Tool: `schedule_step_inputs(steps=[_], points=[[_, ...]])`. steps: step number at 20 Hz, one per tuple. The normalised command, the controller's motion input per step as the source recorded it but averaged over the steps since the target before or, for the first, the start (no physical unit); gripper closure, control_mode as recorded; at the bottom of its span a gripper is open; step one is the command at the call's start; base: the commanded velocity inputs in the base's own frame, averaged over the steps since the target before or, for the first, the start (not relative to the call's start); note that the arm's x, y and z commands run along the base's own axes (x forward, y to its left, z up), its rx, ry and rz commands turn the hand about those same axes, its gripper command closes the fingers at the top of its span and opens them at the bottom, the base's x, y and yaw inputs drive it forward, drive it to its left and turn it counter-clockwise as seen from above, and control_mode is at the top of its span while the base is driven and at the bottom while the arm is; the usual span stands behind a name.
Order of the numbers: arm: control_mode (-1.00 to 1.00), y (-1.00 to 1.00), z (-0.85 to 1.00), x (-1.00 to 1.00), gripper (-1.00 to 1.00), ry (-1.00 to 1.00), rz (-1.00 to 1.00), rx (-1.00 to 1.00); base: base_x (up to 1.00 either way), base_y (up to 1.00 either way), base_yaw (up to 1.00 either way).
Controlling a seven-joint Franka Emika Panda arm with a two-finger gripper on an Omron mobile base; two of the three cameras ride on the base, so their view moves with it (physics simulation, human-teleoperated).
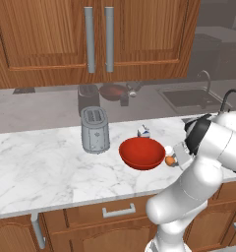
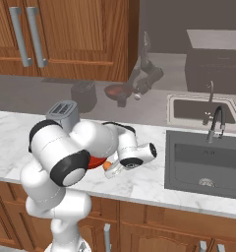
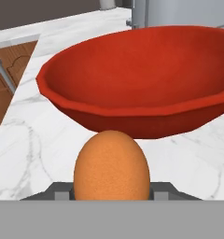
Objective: Gather the eggs and milk located in the vicinity of the sink area and place them right next to the bowl.
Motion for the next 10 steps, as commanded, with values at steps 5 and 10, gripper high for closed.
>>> schedule_step_inputs(steps=[5, 10], points=[[-1.0, 0.0, -0.01, 0.0, -1.0, 0.0, 0.0, 0.0, 0.0, 0.0, 0.0], [-1.0, 0.0, 0.0, 0.0, -1.0, 0.0, 0.0, 0.0, 0.0, 0.0, 0.0]])
